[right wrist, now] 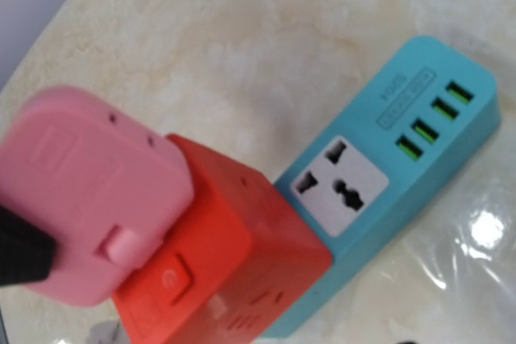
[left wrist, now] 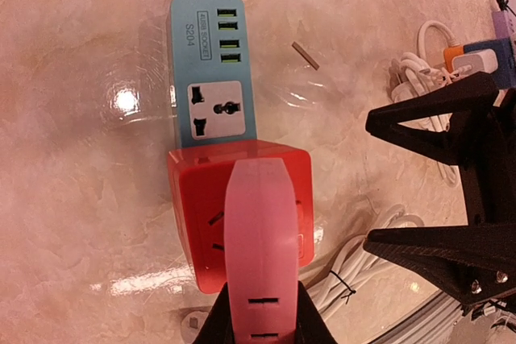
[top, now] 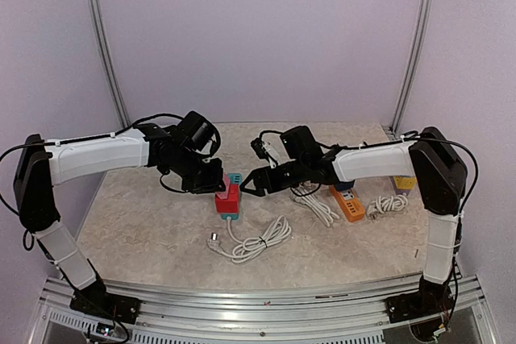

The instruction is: Pull the plug off the socket

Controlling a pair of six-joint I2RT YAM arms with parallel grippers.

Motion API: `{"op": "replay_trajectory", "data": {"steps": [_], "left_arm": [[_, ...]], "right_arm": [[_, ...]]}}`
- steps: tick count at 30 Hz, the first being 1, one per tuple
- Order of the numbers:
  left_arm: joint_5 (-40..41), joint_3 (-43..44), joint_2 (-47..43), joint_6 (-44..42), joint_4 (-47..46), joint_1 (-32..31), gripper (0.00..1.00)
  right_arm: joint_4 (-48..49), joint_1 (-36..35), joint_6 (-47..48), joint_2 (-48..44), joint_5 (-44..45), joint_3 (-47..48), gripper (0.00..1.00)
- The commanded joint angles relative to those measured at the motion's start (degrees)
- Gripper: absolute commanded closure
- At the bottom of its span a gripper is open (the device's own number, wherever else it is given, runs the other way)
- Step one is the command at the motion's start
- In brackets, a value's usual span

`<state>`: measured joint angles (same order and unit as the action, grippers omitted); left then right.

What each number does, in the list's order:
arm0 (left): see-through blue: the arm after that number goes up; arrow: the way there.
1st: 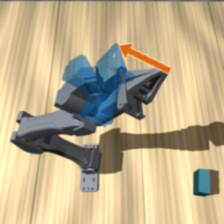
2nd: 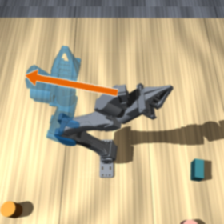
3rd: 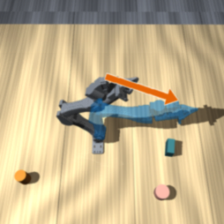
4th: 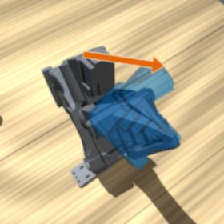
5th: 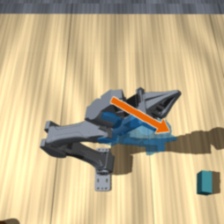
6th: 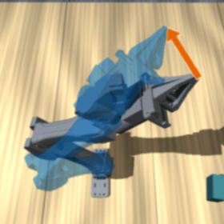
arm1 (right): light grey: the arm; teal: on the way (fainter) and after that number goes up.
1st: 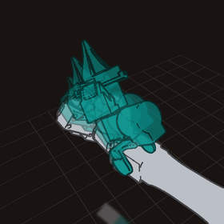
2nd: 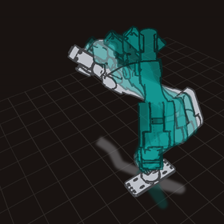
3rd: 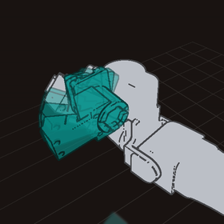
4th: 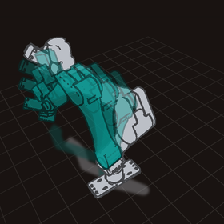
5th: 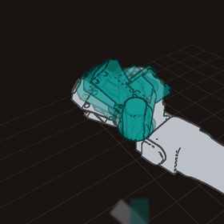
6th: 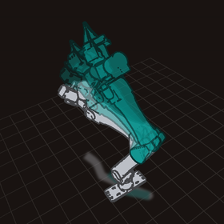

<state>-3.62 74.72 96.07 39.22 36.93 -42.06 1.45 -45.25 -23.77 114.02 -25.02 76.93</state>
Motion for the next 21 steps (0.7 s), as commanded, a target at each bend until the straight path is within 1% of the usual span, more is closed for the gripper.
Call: {"op": "replay_trajectory", "data": {"steps": [1, 5, 11, 21], "left_arm": [[-1.47, 1.67, 0.70, -1.96, 1.75, -0.52, 0.97], [-1.48, 2.45, 1.87, -2.04, 2.10, -0.38, 0.97], [-1.63, 2.09, 2.28, -2.33, 1.38, 0.14, 0.97], [-3.14, 2.03, 1.90, -2.58, -0.92, 0.75, 0.97]], "right_arm": [[0.29, -0.43, -1.15, 0.49, -0.47, -0.03, 0.29], [1.53, -0.49, -2.59, 2.38, -1.22, 2.12, 0.28], [0.91, -0.50, -3.48, 6.40, -1.44, 6.26, 0.28], [-0.29, -0.46, -3.72, 10.38, -0.48, 9.56, 0.29]]}}
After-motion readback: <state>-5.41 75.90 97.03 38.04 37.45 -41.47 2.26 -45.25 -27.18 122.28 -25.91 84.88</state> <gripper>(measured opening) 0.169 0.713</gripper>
